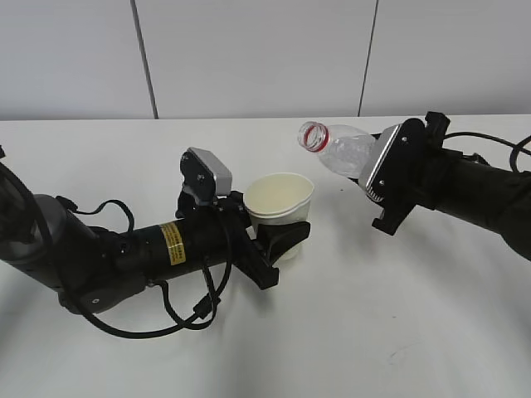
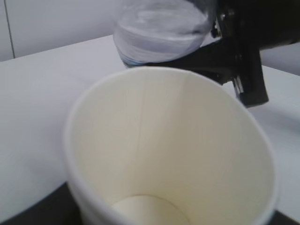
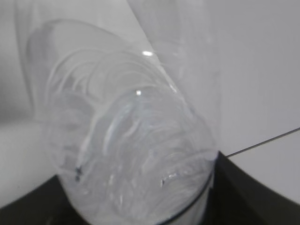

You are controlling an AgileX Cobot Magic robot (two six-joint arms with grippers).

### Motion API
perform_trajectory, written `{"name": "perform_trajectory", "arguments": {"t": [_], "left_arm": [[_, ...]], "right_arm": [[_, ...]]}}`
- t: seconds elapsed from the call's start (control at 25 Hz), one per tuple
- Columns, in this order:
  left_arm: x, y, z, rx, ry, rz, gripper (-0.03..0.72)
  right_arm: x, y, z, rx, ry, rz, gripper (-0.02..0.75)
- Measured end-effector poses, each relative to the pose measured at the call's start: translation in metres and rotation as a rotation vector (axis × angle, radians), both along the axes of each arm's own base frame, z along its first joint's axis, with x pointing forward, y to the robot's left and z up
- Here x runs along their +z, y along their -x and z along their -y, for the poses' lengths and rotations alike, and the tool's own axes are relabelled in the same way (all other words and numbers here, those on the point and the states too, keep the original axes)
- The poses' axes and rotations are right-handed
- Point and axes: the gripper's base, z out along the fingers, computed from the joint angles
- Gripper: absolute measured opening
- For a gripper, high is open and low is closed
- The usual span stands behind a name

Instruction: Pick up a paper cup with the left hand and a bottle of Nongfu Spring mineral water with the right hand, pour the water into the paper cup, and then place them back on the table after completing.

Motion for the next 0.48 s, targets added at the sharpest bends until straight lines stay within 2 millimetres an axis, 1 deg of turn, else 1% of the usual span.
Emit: {"name": "perform_trajectory", "arguments": {"t": [0.36, 0.48], "left_arm": [[0.0003, -0.0014, -0.0007, 0.018, 0.006, -0.003, 0.382], [0.0003, -0.0014, -0.0007, 0.018, 0.006, -0.003, 0.382]], "right_arm": [[0.0016, -0.0013, 0.0011, 0.015, 0.084, 0.048, 0.428], [0.0067, -0.0015, 0.0014, 0.011, 0.085, 0.064, 0.428]]}}
